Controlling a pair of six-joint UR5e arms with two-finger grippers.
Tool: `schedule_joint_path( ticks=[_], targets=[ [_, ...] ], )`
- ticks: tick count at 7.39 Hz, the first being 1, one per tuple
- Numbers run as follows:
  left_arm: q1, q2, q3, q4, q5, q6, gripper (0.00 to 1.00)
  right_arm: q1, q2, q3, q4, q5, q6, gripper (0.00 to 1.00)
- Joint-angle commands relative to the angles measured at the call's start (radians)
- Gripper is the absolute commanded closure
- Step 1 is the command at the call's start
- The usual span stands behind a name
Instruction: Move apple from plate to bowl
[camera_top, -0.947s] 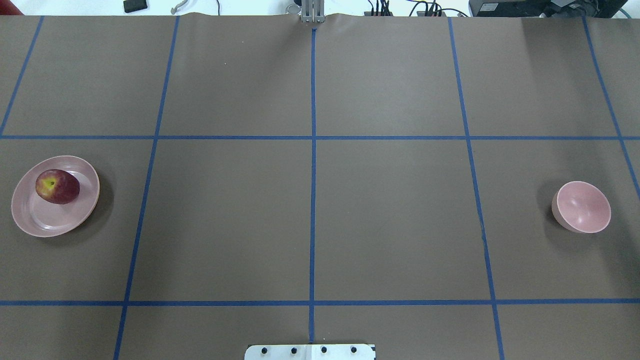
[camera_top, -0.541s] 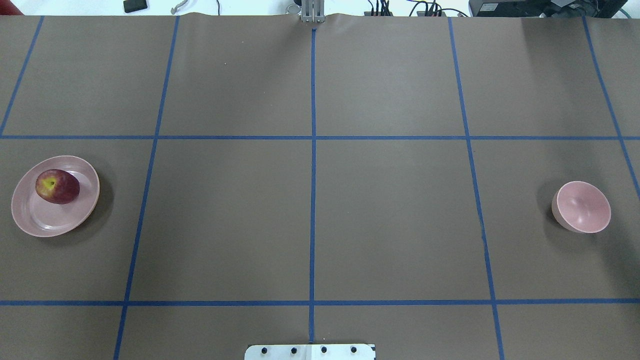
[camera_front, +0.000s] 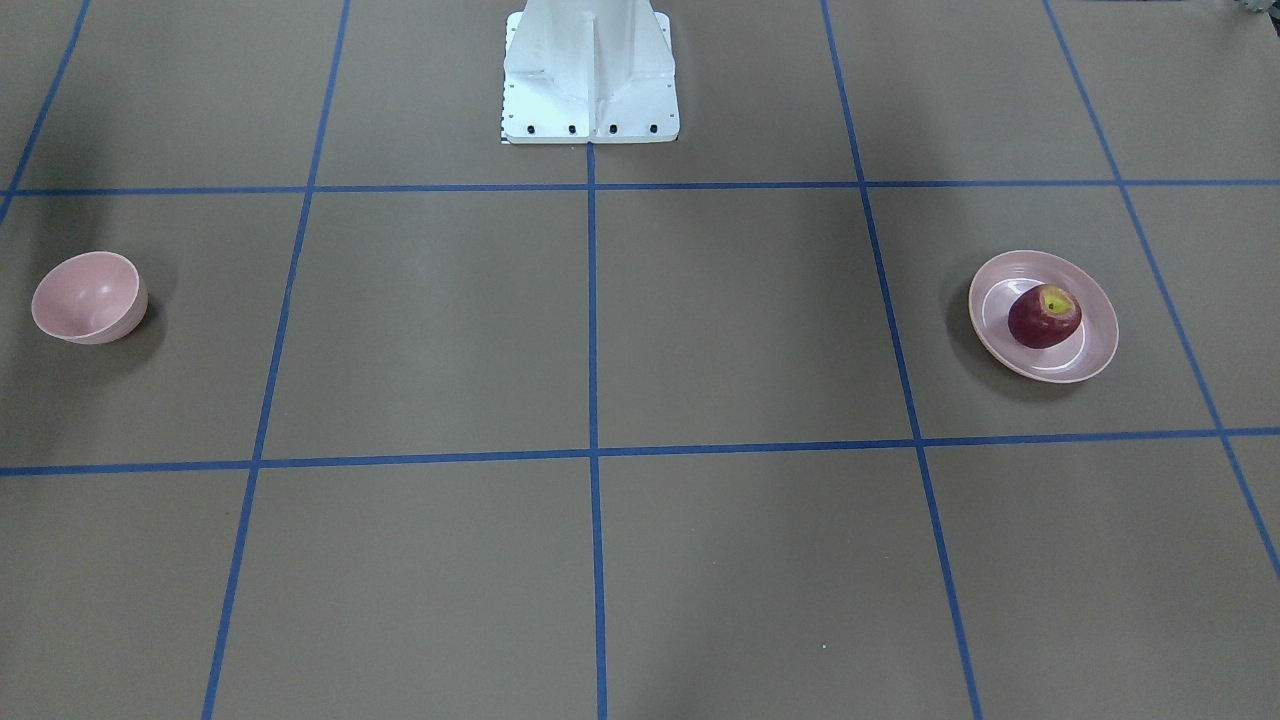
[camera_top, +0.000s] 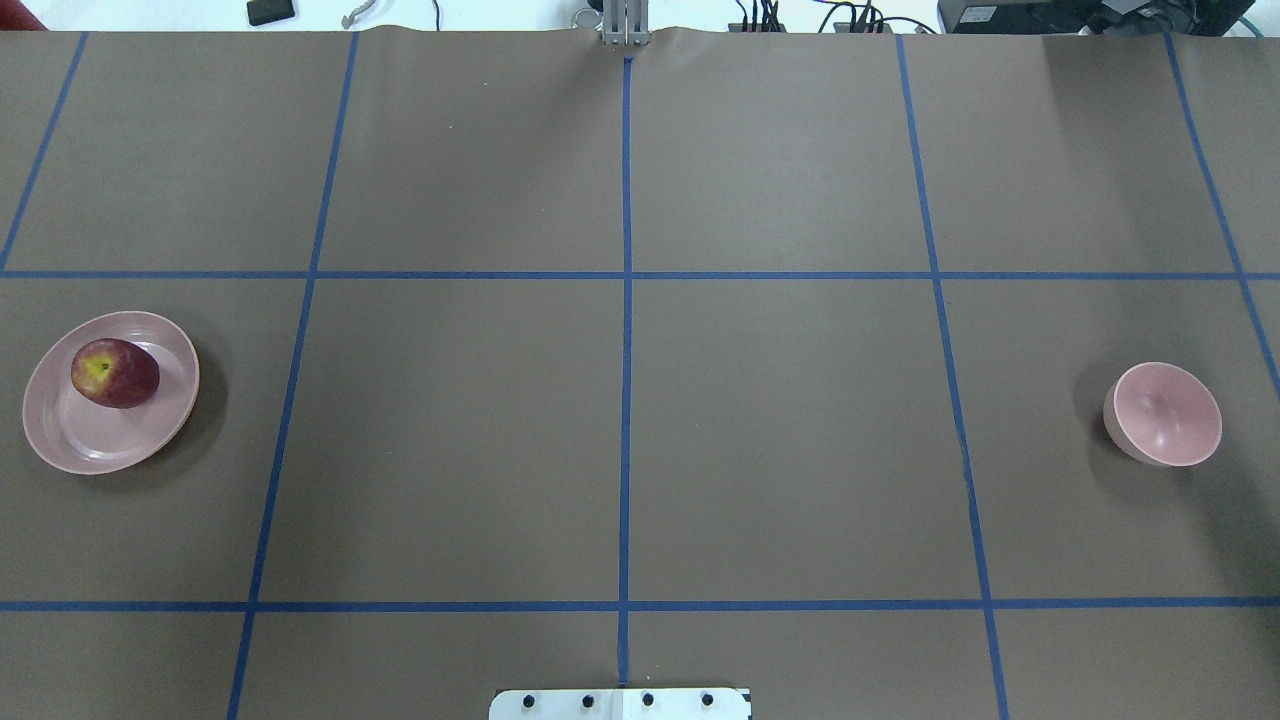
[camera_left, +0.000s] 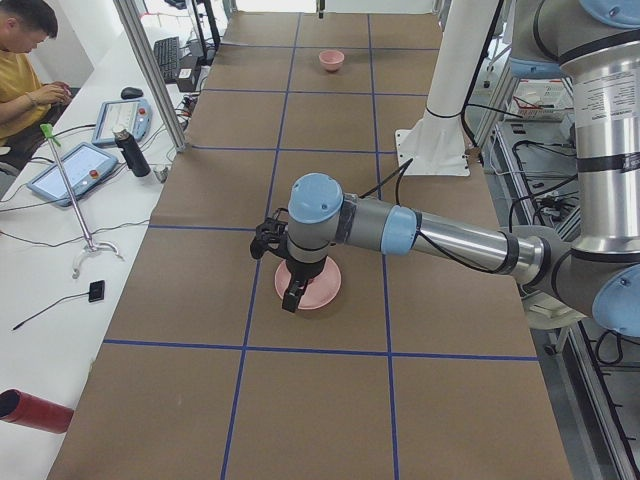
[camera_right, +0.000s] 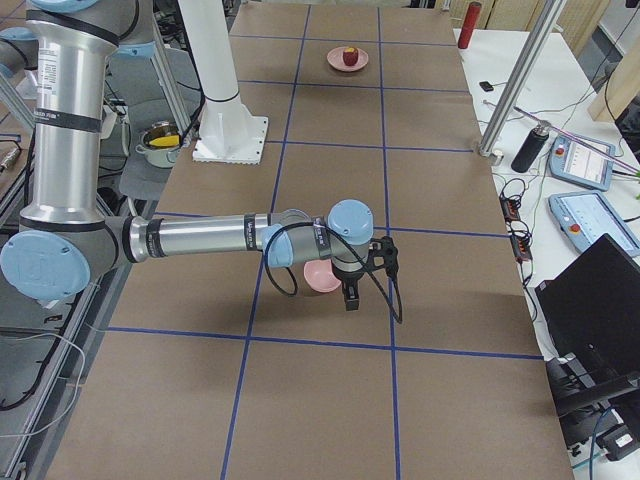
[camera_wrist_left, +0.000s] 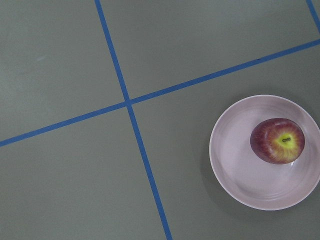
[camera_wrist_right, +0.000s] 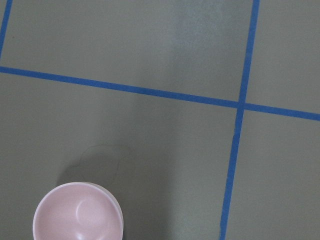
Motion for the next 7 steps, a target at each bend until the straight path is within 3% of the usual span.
schedule_joint_path(
  ticks=[1, 3, 5, 6, 7],
  targets=[
    [0.001, -0.002, -0.001, -0.002, -0.001, 0.000, 0.02, -0.102, -0.061, -0.036, 0.285, -0.027, 0.240, 0.01],
    [0.001, -0.001, 0.001, -0.001, 0.001, 0.001, 0.02, -0.216, -0.090, -0.091, 0.494, -0.087, 0.398, 0.06],
    [0.001, -0.001, 0.004, 0.001, 0.001, 0.001, 0.02, -0.320, -0.091, -0.153, 0.625, -0.168, 0.497, 0.08],
    [0.001, -0.001, 0.008, 0.001, 0.001, 0.001, 0.02, -0.330, -0.092, -0.159, 0.654, -0.170, 0.515, 0.32],
    [0.001, -0.001, 0.013, -0.001, 0.001, 0.001, 0.02, -0.336, -0.094, -0.164, 0.655, -0.170, 0.516, 0.65]
  ],
)
